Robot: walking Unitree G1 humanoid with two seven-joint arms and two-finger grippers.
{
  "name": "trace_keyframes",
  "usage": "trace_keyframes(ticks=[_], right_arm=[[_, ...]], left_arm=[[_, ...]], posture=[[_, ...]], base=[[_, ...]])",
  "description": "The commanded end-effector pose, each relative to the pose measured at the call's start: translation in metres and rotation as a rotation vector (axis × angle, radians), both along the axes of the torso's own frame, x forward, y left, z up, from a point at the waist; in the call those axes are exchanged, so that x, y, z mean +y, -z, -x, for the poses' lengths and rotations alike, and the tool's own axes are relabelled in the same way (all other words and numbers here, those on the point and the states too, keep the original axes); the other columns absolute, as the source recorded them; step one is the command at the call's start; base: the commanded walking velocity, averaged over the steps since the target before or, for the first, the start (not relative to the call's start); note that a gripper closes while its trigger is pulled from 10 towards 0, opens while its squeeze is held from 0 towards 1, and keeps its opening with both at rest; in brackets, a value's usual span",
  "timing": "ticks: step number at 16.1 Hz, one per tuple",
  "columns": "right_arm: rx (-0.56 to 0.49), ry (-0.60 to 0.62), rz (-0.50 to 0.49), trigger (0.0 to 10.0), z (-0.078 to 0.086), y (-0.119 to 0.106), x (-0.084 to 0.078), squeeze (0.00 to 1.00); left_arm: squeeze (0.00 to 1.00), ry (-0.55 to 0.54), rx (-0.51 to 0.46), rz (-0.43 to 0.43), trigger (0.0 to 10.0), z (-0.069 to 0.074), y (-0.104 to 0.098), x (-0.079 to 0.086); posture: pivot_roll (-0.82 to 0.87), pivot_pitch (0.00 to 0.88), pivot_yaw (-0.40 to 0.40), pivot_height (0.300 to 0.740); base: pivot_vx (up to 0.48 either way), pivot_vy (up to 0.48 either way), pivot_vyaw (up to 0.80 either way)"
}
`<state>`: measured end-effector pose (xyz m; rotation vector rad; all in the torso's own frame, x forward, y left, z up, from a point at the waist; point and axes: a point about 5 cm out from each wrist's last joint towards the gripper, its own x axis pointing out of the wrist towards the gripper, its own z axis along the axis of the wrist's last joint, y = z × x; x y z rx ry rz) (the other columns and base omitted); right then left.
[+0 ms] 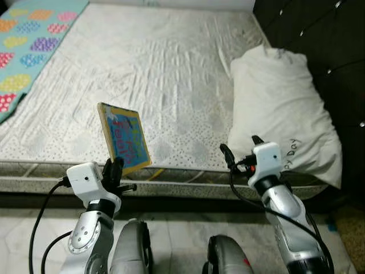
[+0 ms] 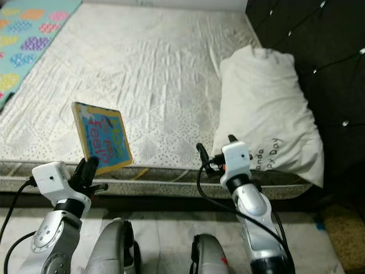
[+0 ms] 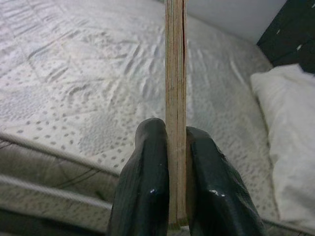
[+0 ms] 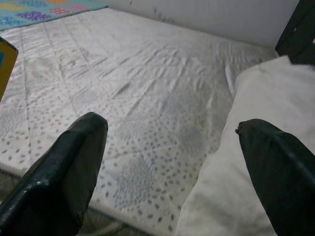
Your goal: Clean up the room
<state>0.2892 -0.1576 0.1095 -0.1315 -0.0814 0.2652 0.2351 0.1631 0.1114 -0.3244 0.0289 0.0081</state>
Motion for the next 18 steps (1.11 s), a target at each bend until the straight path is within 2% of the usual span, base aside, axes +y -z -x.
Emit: trace_keyframes(ticks=[1, 7, 10, 18], right_arm=[[0.009, 0.009, -0.004, 10.0, 0.003, 0.0, -0.002, 0.0], [0.064, 0.041, -0.036, 10.0, 0.018, 0.002, -0.006, 0.0], [0.075, 0.044, -0.044, 10.0, 0.021, 0.001, -0.004, 0.0], [0.081, 0.028, -0.053, 10.0, 0.017, -0.001, -0.001, 0.0]], left_arm=[[0.0, 0.013, -0.048, -0.014, 10.0, 0.001, -0.011, -0.001], [0.0, 0.037, -0.035, 0.015, 10.0, 0.012, -0.013, -0.009], [0.0, 0.043, -0.034, 0.019, 10.0, 0.01, -0.016, -0.009], [0.0, 0.049, -0.086, 0.023, 10.0, 0.011, -0.026, -0.009]], posture=[[-0.12, 0.252, -0.031, 0.651], [-0.13, 0.307, -0.031, 0.651], [-0.13, 0.313, -0.028, 0.611], [-0.11, 0.305, -0.037, 0.606]], base=[[0.0, 0.0, 0.0], [0.0, 0.0, 0.0], [0.0, 0.0, 0.0], [0.039, 0.0, 0.0]])
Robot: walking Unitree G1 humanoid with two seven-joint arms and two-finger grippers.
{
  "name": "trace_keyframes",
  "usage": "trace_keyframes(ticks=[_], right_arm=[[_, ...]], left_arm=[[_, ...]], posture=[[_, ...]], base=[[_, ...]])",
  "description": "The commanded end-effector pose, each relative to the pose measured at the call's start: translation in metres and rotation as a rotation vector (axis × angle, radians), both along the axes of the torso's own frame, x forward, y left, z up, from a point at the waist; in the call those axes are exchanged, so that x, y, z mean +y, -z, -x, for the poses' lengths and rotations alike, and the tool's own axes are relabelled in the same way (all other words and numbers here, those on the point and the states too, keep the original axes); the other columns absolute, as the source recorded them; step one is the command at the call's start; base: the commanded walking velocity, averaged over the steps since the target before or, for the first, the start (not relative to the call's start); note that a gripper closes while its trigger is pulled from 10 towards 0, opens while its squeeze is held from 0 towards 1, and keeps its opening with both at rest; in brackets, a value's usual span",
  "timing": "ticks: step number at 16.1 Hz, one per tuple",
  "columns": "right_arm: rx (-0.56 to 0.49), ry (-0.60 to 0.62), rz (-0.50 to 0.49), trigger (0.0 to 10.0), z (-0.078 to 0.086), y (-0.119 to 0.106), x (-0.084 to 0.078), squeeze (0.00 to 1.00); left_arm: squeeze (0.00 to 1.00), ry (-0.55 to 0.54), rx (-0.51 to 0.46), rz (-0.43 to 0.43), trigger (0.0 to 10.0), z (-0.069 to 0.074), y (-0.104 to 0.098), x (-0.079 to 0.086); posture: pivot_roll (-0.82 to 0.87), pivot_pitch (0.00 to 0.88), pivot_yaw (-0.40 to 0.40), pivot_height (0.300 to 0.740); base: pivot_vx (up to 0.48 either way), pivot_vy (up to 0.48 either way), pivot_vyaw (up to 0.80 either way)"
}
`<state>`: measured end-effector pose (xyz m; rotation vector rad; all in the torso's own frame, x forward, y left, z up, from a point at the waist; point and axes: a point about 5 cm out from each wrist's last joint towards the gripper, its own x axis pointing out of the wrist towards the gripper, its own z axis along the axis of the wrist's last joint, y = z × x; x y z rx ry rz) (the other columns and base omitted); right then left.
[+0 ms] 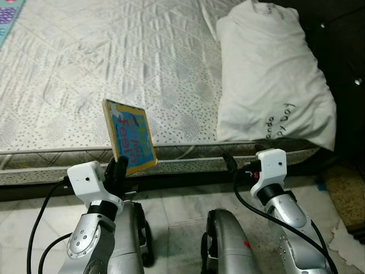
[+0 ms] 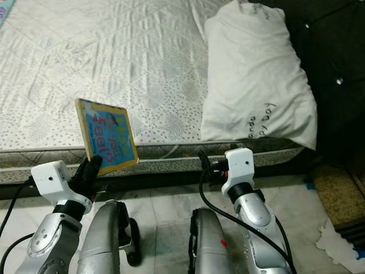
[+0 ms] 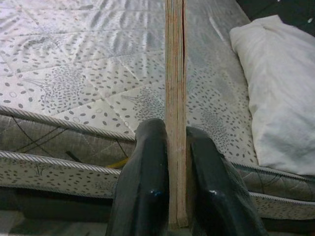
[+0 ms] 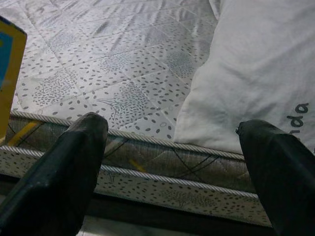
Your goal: Clean up the room
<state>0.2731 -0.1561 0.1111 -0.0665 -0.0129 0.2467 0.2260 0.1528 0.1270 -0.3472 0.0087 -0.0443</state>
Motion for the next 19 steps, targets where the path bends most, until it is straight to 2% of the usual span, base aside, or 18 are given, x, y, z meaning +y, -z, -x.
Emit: trace_keyframes(ticks=[1, 14, 19], right_arm=[[0.007, 0.007, 0.003, 10.0, 0.0006, 0.0004, -0.0019, 0.0], [-0.003, 0.016, 0.016, 10.0, -0.0057, 0.0001, -0.0022, 0.0], [-0.006, 0.026, 0.031, 10.0, -0.0082, 0.0014, -0.0042, 0.0]], left_arm=[[0.0, 0.0, -0.059, 0.002, 10.0, 0.0016, -0.0108, 0.0013], [0.0, 0.006, -0.061, 0.001, 10.0, -0.0014, -0.0103, 0.0], [0.0, -0.011, -0.045, 0.011, 10.0, -0.0015, -0.0084, 0.0013]], posture=[[-0.11, 0.303, -0.038, 0.606], [-0.11, 0.286, -0.039, 0.606], [-0.1, 0.274, -0.043, 0.606]], base=[[0.368, 0.0, 0.0], [0.43, 0.0, 0.0], [0.06, 0.0, 0.0]])
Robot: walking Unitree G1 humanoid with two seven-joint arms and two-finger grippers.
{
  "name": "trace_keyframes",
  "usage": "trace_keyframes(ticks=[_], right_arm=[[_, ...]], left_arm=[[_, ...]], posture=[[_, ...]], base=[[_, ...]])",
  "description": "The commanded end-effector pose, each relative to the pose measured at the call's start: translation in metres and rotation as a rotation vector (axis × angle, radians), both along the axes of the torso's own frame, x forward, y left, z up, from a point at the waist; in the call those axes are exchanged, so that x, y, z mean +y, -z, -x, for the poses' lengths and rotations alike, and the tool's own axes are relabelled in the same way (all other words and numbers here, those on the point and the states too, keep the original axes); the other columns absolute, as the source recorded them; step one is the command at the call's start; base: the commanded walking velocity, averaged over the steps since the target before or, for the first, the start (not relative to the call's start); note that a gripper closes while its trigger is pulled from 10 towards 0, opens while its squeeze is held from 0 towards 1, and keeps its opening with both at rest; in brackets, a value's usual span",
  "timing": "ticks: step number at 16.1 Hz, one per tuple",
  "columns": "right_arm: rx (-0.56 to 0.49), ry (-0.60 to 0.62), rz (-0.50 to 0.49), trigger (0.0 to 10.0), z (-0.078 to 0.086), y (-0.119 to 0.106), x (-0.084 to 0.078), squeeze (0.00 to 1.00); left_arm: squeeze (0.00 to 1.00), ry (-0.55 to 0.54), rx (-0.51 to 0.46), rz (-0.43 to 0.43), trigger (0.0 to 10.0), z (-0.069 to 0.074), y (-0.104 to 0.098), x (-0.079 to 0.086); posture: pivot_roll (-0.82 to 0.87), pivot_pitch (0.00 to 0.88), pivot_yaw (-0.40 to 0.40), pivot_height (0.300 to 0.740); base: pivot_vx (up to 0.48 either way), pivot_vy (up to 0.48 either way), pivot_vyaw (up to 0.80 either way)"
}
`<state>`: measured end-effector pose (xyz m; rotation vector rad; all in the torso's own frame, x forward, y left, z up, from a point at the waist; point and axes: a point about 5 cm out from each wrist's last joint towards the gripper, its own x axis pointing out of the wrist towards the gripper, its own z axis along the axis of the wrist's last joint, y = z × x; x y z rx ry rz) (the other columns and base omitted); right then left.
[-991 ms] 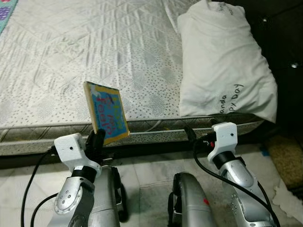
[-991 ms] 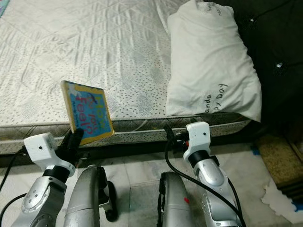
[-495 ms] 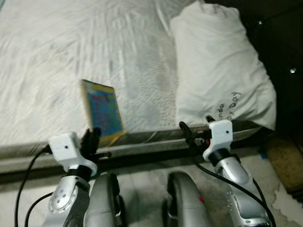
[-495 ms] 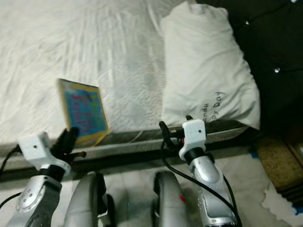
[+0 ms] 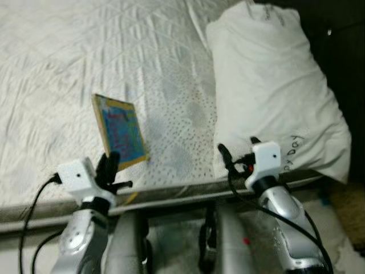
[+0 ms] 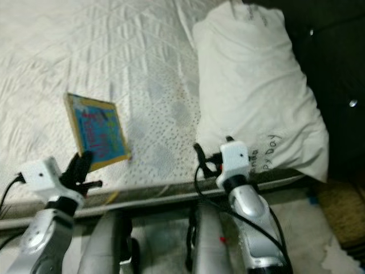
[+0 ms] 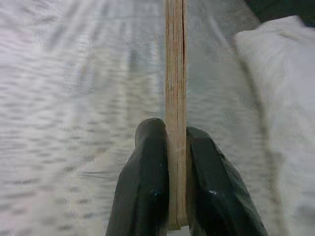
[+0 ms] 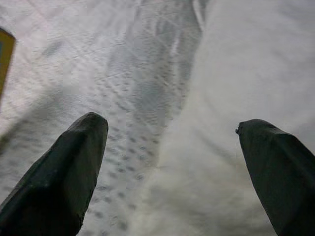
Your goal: Clean up the room
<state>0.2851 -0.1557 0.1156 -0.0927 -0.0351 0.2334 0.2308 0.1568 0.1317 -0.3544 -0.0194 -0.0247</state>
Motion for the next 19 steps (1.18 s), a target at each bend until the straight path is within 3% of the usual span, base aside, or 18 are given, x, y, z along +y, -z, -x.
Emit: trace_keyframes(ticks=[1, 4, 6, 8, 10, 14, 16, 19], right_arm=[[0.019, 0.014, 0.008, 10.0, 0.003, 0.006, -0.004, 0.0], [0.013, 0.02, 0.012, 10.0, 0.002, 0.006, -0.004, 0.0], [0.006, 0.033, 0.022, 10.0, 0.002, 0.005, -0.008, 0.0], [0.002, 0.058, 0.048, 10.0, 0.003, 0.003, -0.016, 0.0], [-0.008, 0.079, 0.068, 10.0, 0.003, 0.001, -0.026, 0.0], [-0.015, 0.107, 0.107, 10.0, 0.01, -0.006, -0.047, 0.0], [-0.01, 0.103, 0.12, 10.0, 0.024, -0.01, -0.057, 0.0], [0.02, 0.077, 0.144, 10.0, 0.045, -0.015, -0.068, 0.0]], left_arm=[[0.0, 0.013, -0.017, 0.005, 10.0, 0.003, -0.003, -0.002], [0.0, 0.073, 0.012, 0.068, 10.0, -0.001, 0.002, -0.005], [0.0, 0.072, -0.005, 0.121, 10.0, -0.012, 0.0, -0.003], [0.0, 0.078, -0.009, 0.301, 10.0, -0.028, -0.001, 0.0], [0.0, 0.107, -0.014, 0.386, 10.0, -0.041, -0.002, -0.001], [0.0, 0.196, 0.009, 0.438, 10.0, -0.066, -0.004, -0.005], [0.0, 0.216, 0.083, 0.448, 10.0, -0.076, 0.007, -0.004], [0.0, 0.22, 0.116, 0.468, 10.0, -0.082, 0.012, -0.007]], posture=[[-0.09, 0.272, -0.042, 0.606], [-0.1, 0.268, -0.041, 0.606], [-0.11, 0.27, -0.047, 0.606], [-0.12, 0.275, -0.057, 0.606], [-0.15, 0.286, -0.066, 0.606], [-0.2, 0.309, -0.084, 0.606], [-0.23, 0.327, -0.096, 0.606], [-0.27, 0.345, -0.112, 0.606]], base=[[0.0, 0.0, 0.0], [0.0, 0.0, 0.0], [0.0, 0.0, 0.0], [0.0, 0.0, 0.0], [0.0, 0.0, 0.0], [0.0, 0.0, 0.0], [0.0, 0.0, 0.0], [0.0, 0.0, 0.0]])
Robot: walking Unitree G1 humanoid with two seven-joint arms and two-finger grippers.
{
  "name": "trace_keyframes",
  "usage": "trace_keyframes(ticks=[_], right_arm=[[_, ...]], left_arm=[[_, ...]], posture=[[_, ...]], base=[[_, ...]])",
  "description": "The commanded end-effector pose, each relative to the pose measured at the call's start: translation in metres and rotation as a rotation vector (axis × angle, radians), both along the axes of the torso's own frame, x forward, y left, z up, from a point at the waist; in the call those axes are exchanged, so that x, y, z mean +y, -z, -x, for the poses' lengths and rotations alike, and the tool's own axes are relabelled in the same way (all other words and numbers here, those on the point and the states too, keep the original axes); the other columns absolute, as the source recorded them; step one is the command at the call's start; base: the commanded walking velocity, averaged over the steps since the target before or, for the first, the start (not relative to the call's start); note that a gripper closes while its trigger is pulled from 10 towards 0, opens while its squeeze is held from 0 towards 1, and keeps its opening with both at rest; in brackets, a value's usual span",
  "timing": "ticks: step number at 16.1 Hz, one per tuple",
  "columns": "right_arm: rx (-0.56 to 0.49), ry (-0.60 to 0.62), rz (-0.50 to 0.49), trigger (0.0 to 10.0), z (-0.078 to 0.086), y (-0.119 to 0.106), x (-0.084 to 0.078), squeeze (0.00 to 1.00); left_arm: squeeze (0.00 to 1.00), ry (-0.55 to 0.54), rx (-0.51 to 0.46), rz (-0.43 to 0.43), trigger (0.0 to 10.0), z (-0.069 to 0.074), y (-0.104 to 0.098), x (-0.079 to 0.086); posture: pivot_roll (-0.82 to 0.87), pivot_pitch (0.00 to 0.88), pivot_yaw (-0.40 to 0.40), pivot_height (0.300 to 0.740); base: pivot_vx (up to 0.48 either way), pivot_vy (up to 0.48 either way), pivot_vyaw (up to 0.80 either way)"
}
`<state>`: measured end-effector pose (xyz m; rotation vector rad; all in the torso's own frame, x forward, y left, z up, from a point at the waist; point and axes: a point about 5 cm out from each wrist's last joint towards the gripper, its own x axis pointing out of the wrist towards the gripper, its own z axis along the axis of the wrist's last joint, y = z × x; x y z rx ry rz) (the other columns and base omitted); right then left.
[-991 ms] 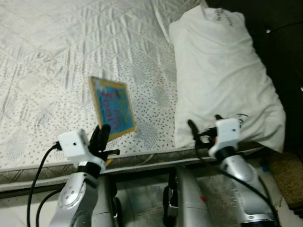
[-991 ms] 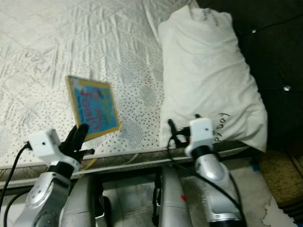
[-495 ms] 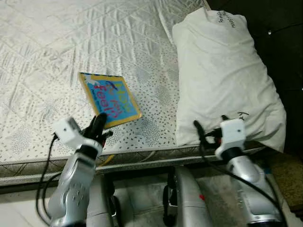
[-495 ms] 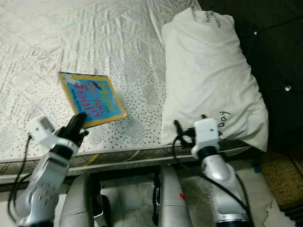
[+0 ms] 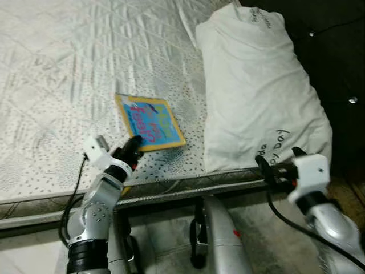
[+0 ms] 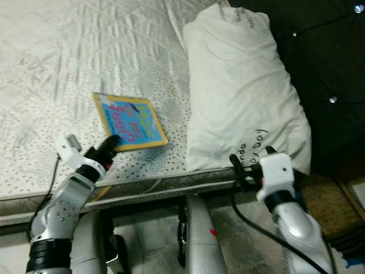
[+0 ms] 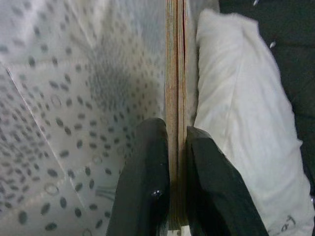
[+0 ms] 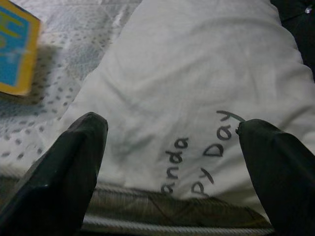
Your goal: Clean up the room
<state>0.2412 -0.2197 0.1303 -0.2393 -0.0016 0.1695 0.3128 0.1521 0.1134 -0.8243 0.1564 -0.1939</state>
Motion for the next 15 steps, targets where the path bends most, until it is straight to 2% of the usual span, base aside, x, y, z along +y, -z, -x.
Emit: trace_keyframes(ticks=[1, 2, 5, 8, 12, 14, 15], right_arm=[[0.032, 0.006, 0.024, 10.0, 0.012, -0.001, -0.011, 0.0], [0.046, 0.009, 0.037, 10.0, 0.017, -0.002, -0.016, 0.0], [0.056, 0.019, 0.054, 10.0, 0.023, -0.01, -0.022, 0.0], [0.07, 0.008, 0.052, 10.0, 0.025, -0.013, -0.018, 0.0], [0.075, 0.001, 0.049, 10.0, 0.025, -0.014, -0.015, 0.0], [0.078, 0.002, 0.046, 10.0, 0.025, -0.013, -0.014, 0.0], [0.081, 0.004, 0.045, 10.0, 0.025, -0.012, -0.014, 0.0]], left_arm=[[0.0, 0.056, 0.019, -0.008, 10.0, -0.001, 0.004, -0.006], [0.0, 0.096, 0.075, -0.035, 10.0, -0.001, 0.014, -0.008], [0.0, 0.144, 0.084, -0.031, 10.0, -0.008, 0.021, -0.01], [0.0, 0.276, 0.084, -0.002, 10.0, -0.015, 0.022, -0.025], [0.0, 0.347, 0.095, 0.013, 10.0, -0.017, 0.025, -0.031], [0.0, 0.349, 0.11, 0.009, 10.0, -0.016, 0.029, -0.03], [0.52, 0.349, 0.123, -0.001, 10.0, -0.016, 0.032, -0.028]], posture=[[-0.29, 0.352, -0.124, 0.606], [-0.31, 0.356, -0.131, 0.606], [-0.35, 0.369, -0.149, 0.606], [-0.36, 0.373, -0.16, 0.606], [-0.36, 0.376, -0.157, 0.606], [-0.36, 0.376, -0.152, 0.606], [-0.35, 0.376, -0.151, 0.606]], base=[[0.0, 0.0, 0.0], [0.0, 0.0, 0.0], [0.0, 0.0, 0.0], [0.0, 0.0, 0.0], [0.0, 0.0, 0.0], [0.0, 0.0, 0.0], [0.0, 0.0, 0.0]])
